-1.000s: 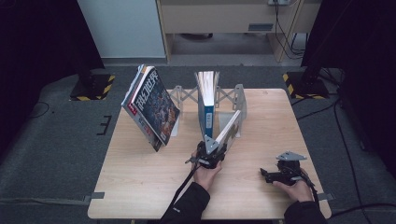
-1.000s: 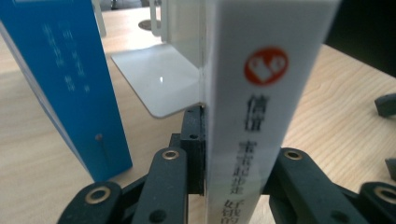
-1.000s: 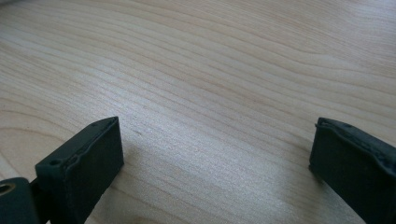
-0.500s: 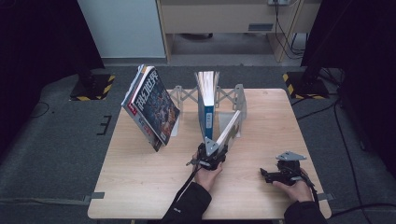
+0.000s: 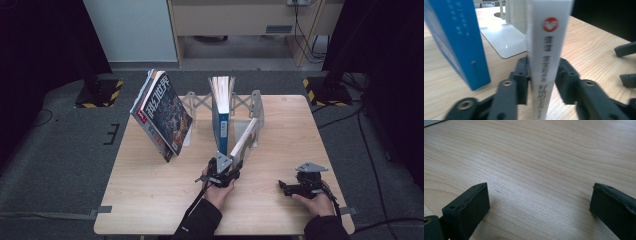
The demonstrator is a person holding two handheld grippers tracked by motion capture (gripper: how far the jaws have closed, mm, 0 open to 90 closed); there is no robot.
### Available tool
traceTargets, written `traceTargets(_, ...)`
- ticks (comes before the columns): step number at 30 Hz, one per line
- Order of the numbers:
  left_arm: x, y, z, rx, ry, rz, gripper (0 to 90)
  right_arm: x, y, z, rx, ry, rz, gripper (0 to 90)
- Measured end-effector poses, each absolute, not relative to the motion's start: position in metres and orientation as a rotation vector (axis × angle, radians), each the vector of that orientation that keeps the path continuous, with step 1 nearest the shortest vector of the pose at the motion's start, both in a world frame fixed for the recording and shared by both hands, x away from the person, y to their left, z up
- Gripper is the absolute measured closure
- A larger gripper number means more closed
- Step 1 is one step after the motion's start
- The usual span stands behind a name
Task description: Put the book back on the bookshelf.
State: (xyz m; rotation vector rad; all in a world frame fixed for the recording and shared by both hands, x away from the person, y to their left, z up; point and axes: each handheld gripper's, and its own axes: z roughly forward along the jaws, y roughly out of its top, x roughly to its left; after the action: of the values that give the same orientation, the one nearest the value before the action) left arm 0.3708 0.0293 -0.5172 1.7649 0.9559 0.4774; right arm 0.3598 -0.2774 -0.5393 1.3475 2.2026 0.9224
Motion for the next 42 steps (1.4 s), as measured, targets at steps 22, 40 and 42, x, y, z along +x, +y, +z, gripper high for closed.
traceTargets(22, 0.379, 0.007, -0.512, 1.772, 0.890, 0.436, 58.2, 0.360, -0.277, -0.539, 1.347, 2.203, 0.922, 2.7)
traceTargets(40, 0.395, -0.004, -0.505, 1.754, 0.859, 0.451, 59.7, 0.360, -0.277, -0.539, 1.349, 2.203, 0.923, 2.6)
traceTargets(42, 0.397, -0.005, -0.507, 1.742, 0.863, 0.442, 59.0, 0.360, -0.277, -0.539, 1.346, 2.205, 0.923, 2.7)
